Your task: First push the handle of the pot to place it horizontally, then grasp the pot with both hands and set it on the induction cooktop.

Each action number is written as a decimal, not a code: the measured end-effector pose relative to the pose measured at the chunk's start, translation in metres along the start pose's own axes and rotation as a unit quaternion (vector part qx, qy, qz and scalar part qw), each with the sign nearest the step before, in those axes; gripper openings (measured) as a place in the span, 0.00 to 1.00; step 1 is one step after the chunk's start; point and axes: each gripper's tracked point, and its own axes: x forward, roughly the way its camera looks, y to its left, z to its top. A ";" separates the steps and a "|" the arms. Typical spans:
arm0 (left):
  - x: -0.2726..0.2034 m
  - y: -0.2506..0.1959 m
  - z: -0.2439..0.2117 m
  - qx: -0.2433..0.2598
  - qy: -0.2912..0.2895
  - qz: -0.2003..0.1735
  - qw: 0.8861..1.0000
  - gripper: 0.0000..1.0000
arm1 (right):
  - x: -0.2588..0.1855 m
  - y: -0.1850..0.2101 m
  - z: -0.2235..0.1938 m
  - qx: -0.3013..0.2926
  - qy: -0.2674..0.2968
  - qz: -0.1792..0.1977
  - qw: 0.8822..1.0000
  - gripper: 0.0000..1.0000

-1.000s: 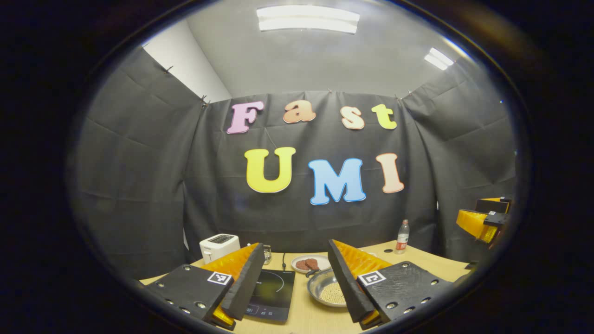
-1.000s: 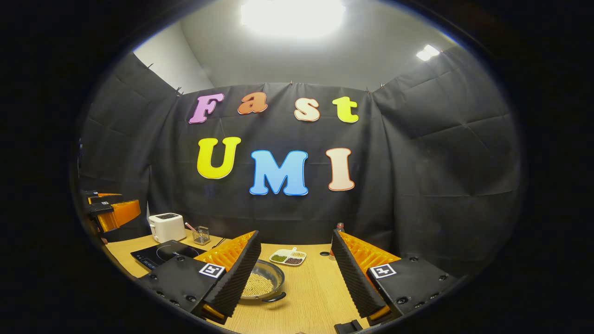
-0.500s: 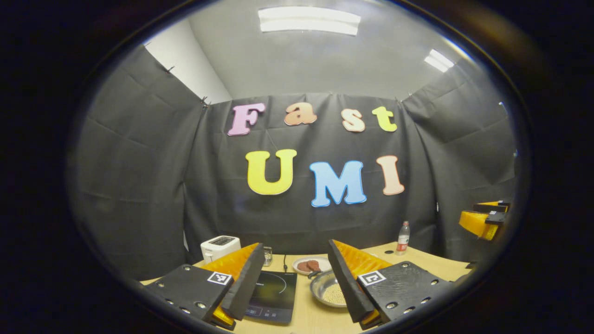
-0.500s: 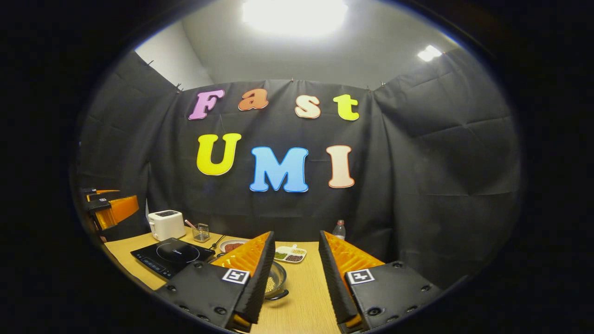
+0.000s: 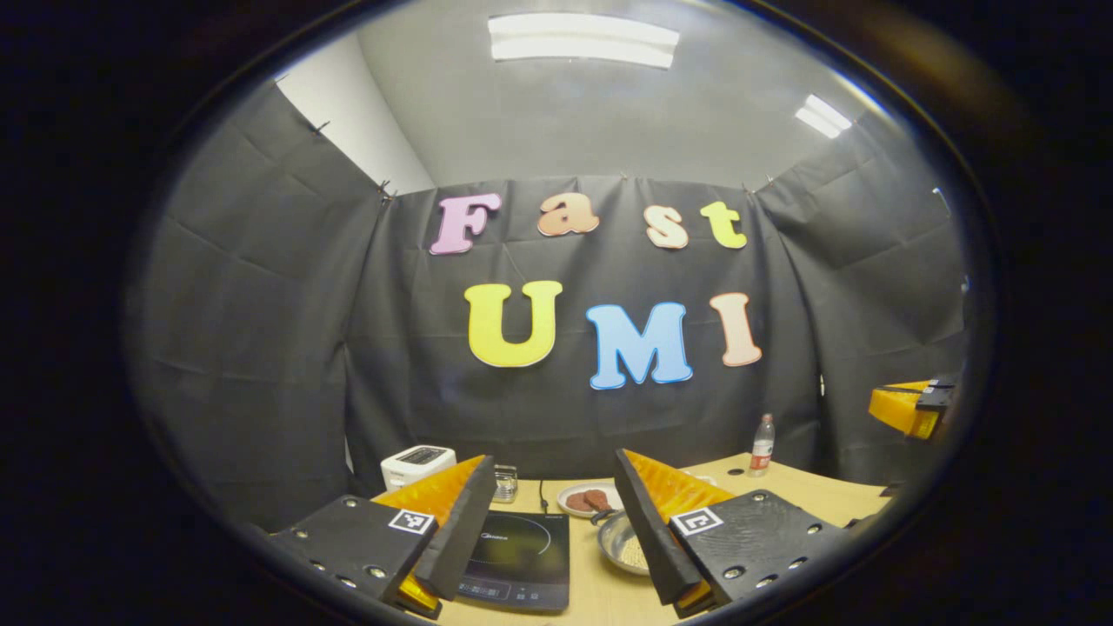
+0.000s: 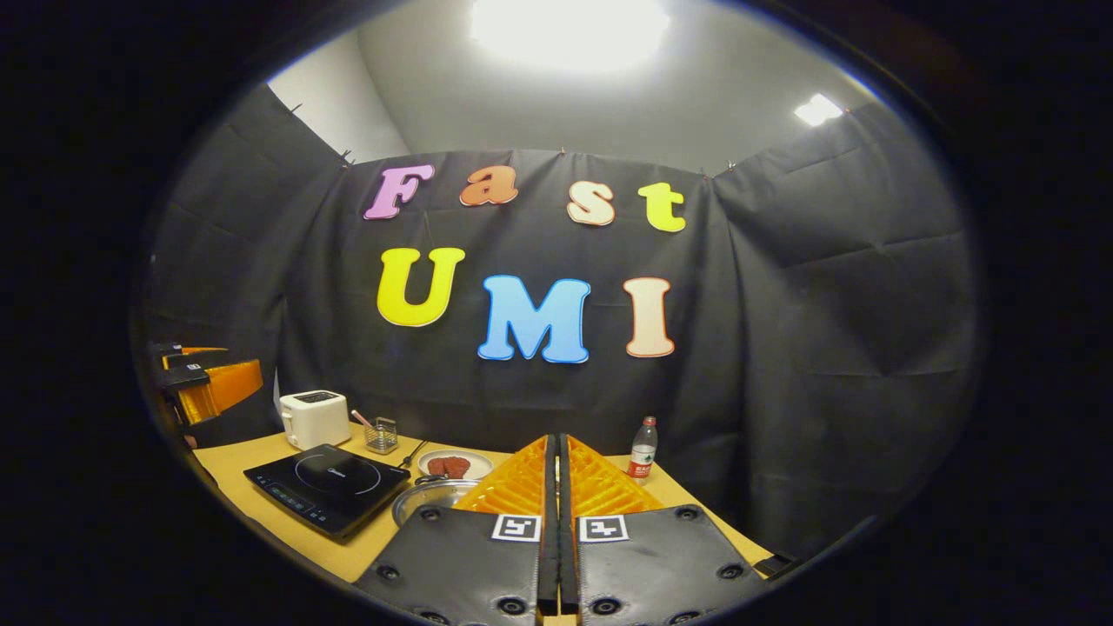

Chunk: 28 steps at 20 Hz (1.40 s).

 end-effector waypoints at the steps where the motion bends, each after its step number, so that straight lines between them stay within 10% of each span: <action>1: 0.001 0.005 -0.002 -0.001 0.000 0.000 1.000 0.83 | 0.002 0.011 -0.006 -0.003 0.008 0.006 1.000 0.02; 16: 0.017 0.063 -0.016 0.000 0.003 0.038 0.999 0.83 | 0.028 0.064 -0.127 -0.014 0.177 0.088 0.980 0.02; 28: 0.060 0.027 -0.045 0.010 0.045 0.074 0.996 0.83 | 0.053 0.071 -0.226 0.011 0.339 0.193 0.921 0.02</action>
